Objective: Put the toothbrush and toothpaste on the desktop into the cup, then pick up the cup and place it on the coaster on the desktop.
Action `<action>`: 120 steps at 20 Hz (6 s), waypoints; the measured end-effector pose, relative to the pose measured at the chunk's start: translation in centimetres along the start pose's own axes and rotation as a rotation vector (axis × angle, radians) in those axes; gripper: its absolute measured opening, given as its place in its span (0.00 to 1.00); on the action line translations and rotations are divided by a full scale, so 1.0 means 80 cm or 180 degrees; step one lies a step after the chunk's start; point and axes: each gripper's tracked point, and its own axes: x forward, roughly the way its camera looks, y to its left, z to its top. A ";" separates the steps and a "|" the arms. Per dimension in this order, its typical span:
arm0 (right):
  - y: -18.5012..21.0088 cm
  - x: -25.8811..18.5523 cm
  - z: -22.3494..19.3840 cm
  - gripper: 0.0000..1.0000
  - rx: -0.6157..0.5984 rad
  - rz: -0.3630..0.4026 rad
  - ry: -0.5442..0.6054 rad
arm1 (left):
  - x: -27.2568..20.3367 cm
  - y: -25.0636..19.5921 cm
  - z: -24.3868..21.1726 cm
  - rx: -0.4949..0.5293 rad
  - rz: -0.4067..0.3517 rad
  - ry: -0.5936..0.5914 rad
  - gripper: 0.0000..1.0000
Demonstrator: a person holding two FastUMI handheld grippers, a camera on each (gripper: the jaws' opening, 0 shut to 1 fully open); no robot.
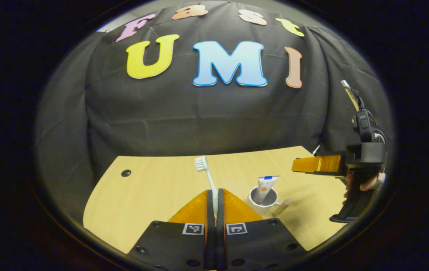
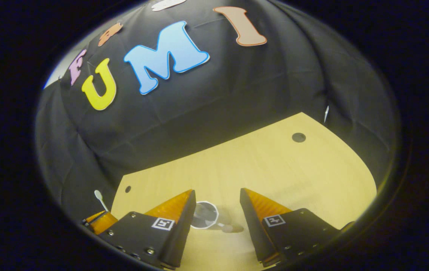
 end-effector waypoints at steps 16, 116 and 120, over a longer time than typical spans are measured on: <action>-0.115 -0.044 -0.019 0.71 0.0256 -0.0635 0.0084 | 0.081 -0.140 0.047 0.0477 -0.0815 -0.0383 0.07; -0.007 0.033 -0.118 0.69 -0.2762 0.0673 0.2232 | -0.062 0.074 -0.090 -0.0214 0.0742 -0.0206 0.87; -0.015 0.051 -0.134 0.66 -0.2834 0.0599 0.2388 | -0.080 0.106 -0.101 -0.0281 0.0944 -0.0158 0.87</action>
